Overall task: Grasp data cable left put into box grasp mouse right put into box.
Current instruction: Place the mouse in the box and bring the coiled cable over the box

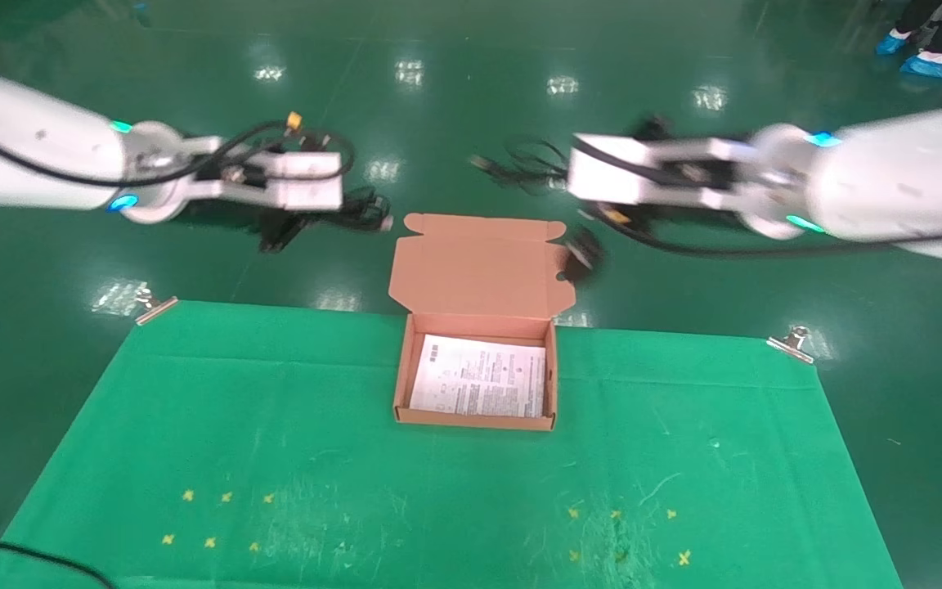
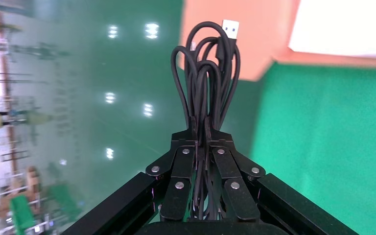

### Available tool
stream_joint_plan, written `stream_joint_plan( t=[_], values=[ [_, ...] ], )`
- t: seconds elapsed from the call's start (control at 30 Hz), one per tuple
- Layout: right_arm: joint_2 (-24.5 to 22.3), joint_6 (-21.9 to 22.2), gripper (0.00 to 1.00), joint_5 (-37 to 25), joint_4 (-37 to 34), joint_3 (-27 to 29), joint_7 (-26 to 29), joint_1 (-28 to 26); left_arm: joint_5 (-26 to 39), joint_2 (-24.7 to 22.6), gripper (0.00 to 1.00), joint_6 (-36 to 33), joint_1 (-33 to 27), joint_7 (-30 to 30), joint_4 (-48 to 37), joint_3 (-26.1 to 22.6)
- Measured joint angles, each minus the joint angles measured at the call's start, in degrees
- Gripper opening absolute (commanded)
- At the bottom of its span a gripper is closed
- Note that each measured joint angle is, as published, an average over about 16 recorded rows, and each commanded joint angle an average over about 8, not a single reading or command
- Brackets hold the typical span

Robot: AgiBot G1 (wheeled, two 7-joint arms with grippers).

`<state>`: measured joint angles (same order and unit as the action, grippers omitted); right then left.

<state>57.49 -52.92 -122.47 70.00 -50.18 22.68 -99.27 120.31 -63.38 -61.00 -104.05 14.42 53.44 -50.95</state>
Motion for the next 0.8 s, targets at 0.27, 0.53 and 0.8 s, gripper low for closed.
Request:
stream_joint_plan(
  t=[0.27, 0.53, 0.8],
  values=[
    [9.0, 4.2, 0.0, -3.3, -8.7, -1.0, -2.7, -4.2, 3.5, -3.0, 0.0, 2.1, -1.7, 2.2, -0.7, -0.6],
    [12.3, 3.9, 0.0, -4.7, -11.9, -2.1, -3.1, -4.6, 5.6, -1.2, 0.0, 1.1, -1.1, 2.7, 1.6, -1.5],
    [14.5, 3.3, 0.0, -4.8, -13.8, -3.6, -3.7, -2.6, 8.8, 2.7, 0.0, -2.2, 0.6, 5.1, 5.7, -2.8]
  ],
)
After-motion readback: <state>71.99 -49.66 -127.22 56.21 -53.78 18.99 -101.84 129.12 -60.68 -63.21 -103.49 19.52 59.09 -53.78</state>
